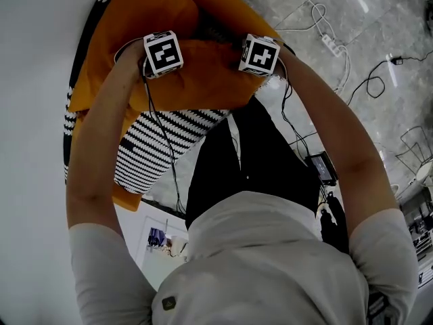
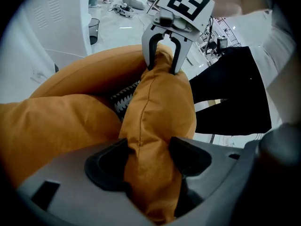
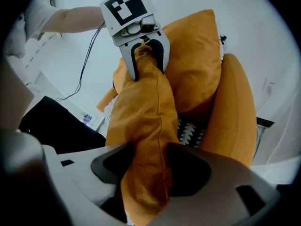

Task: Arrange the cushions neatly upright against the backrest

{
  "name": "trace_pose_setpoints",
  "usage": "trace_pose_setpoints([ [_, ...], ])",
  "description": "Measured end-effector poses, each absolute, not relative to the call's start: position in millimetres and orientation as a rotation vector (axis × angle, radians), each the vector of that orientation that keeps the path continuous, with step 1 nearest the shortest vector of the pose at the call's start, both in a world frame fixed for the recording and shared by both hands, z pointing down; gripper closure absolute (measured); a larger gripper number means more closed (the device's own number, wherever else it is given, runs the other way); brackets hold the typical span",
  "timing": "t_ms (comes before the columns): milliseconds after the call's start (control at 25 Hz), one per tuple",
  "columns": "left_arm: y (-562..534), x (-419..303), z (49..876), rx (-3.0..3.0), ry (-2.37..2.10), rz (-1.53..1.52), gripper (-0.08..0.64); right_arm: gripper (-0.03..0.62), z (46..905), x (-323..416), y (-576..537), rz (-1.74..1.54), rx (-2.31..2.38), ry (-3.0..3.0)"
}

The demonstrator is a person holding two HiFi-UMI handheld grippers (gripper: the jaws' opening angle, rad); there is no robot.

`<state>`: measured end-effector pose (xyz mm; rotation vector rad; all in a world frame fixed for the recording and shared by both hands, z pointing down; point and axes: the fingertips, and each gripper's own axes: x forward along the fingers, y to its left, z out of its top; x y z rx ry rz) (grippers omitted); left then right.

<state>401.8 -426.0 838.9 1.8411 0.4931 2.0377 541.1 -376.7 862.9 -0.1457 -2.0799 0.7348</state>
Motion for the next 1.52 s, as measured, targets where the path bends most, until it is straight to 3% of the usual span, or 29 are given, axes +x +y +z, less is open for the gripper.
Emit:
trace_pose_setpoints([
  [560,-414,406,829,1.883,0.481,2.042,0.474,0.513,856,545,-363,0.628,-0.152,-2.076],
  [1520,-332,384,700,2.153,0.279,1.933,0.505,0.548,697,542,-302,0.417,0.068,-2.051],
])
